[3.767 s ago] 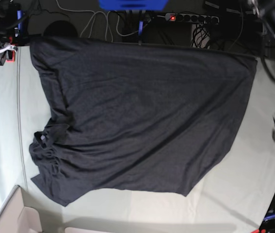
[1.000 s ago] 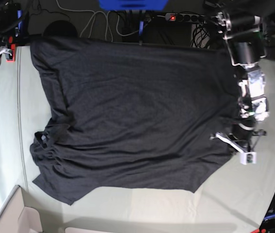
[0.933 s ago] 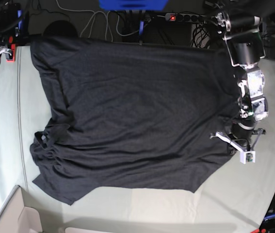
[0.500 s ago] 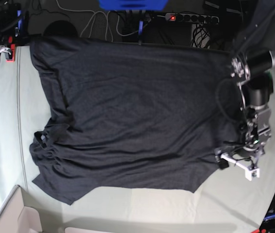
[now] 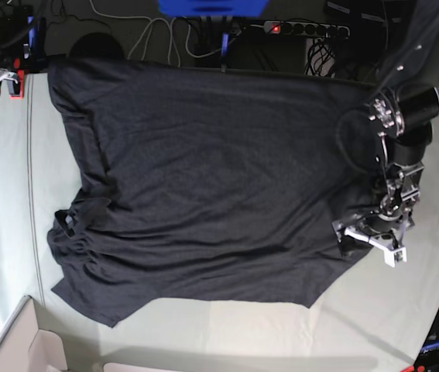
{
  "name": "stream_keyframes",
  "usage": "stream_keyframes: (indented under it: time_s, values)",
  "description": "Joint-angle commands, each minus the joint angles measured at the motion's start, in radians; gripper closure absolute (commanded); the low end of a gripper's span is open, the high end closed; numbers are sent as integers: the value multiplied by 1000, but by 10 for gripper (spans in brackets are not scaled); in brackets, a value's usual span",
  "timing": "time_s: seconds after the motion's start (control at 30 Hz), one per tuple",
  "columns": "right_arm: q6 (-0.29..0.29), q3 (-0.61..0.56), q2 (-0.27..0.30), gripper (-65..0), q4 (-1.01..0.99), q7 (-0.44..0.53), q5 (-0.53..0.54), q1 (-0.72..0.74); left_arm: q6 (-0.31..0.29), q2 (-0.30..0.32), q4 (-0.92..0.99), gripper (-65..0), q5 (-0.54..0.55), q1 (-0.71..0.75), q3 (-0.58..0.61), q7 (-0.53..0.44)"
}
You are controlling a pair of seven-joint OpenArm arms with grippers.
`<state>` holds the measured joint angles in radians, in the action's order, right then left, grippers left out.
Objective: Layout the t-shirt on the table in an organized manner, then fold the t-shirt properly
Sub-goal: 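Release the shirt and grasp its side edge with the left gripper, pulling outward, then move the left gripper onto the shirt's middle and grasp the fabric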
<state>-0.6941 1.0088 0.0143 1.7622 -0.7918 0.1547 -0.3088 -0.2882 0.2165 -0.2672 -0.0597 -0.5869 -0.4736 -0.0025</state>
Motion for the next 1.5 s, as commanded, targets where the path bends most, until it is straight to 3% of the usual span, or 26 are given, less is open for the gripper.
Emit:
stream_keyframes:
  time_s: [0.0,0.07,0.2,0.3,0.4,0.53,0.67,0.8,1.13,1.23,1.3,1.47]
  values:
    - [-4,5,14,-256,17,19,9,0,-10,10,-11,-541,5,-32,2,-20]
    - [-4,5,14,-256,17,19,9,0,-10,10,-11,-394,5,-32,2,-18]
    - [-4,5,14,-256,17,19,9,0,-4,8,-13,0,5,-32,2,-18]
    - [-4,5,14,-256,17,19,9,0,-4,1,-47,-21,5,-34,2,-18]
    - [-4,5,14,-256,17,19,9,0,-4,-15,-175,0,5,12,2,16]
    - [-4,5,14,-256,17,19,9,0,-15,-82,-513,0,5,169,16,115]
    - [-4,5,13,-256,17,19,9,0,-6,-116,-860,0,-30,384,229,123]
    - [-4,5,11,-256,17,19,9,3,-9,-113,-1036,0,-153,542,396,121]
    - [-4,5,9,-256,17,19,9,7,-15,-91,-1045,-1,-552,657,648,123]
    - [-4,5,8,-256,17,19,9,9,-15,-99,-1055,-9,-619,658,651,124]
    - [-4,5,8,-256,15,19,9,9,-15,-99,-1068,-57,-638,660,651,124]
    - [-4,5,8,-256,15,19,9,9,-15,-98,-1160,-277,-633,660,649,124]
